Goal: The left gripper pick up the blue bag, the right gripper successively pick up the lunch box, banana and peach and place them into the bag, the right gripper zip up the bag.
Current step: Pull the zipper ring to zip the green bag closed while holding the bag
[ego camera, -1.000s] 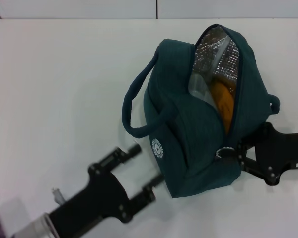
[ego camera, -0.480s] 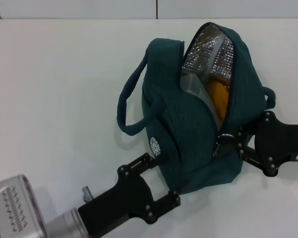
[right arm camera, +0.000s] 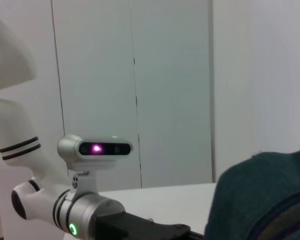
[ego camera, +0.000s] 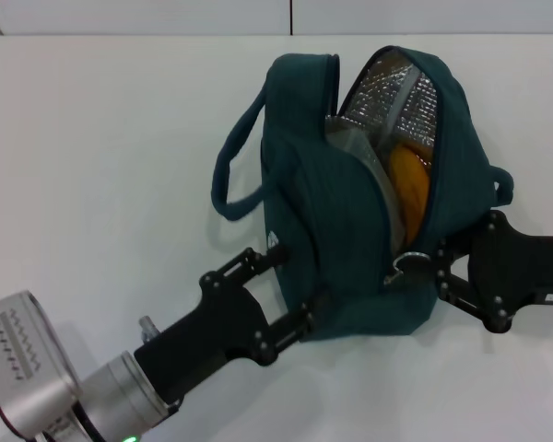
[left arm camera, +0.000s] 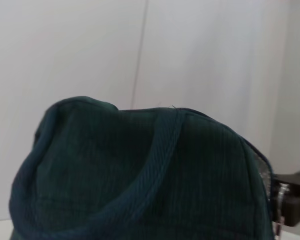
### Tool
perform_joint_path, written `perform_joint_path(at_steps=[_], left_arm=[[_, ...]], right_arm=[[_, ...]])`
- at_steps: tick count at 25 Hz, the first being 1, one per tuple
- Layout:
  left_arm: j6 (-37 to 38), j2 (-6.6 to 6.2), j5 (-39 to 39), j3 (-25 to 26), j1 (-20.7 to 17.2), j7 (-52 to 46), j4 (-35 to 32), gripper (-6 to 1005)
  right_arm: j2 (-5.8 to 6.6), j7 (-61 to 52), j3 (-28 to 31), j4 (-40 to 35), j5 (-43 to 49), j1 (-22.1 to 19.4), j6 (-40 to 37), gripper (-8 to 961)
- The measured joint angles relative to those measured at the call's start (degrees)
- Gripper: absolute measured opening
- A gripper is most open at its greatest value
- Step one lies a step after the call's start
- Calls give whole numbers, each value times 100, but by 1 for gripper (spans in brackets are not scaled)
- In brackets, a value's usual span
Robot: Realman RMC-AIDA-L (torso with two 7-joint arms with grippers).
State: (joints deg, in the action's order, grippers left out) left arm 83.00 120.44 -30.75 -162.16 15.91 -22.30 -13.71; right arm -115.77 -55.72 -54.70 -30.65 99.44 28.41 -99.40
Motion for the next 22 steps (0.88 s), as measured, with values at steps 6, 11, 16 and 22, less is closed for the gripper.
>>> perform_joint_path(at_steps=[6,11,16,22], left_arm=[[59,-39,-94,-23,47,-181,64,679],[169,-32,53,-49,56,-150,67,678],[131,3,67,-40,131,-150,13,652],[-11,17,49,-24,208,-160,-3,613]], right_arm=[[-6,266,-31,291,-328,62,17,17],[-8,280,-32,344,-439,45,61,17],[-17,384,-32,428,-508,62,64,17],[-24,525,-32,560,-573,61,34,17]])
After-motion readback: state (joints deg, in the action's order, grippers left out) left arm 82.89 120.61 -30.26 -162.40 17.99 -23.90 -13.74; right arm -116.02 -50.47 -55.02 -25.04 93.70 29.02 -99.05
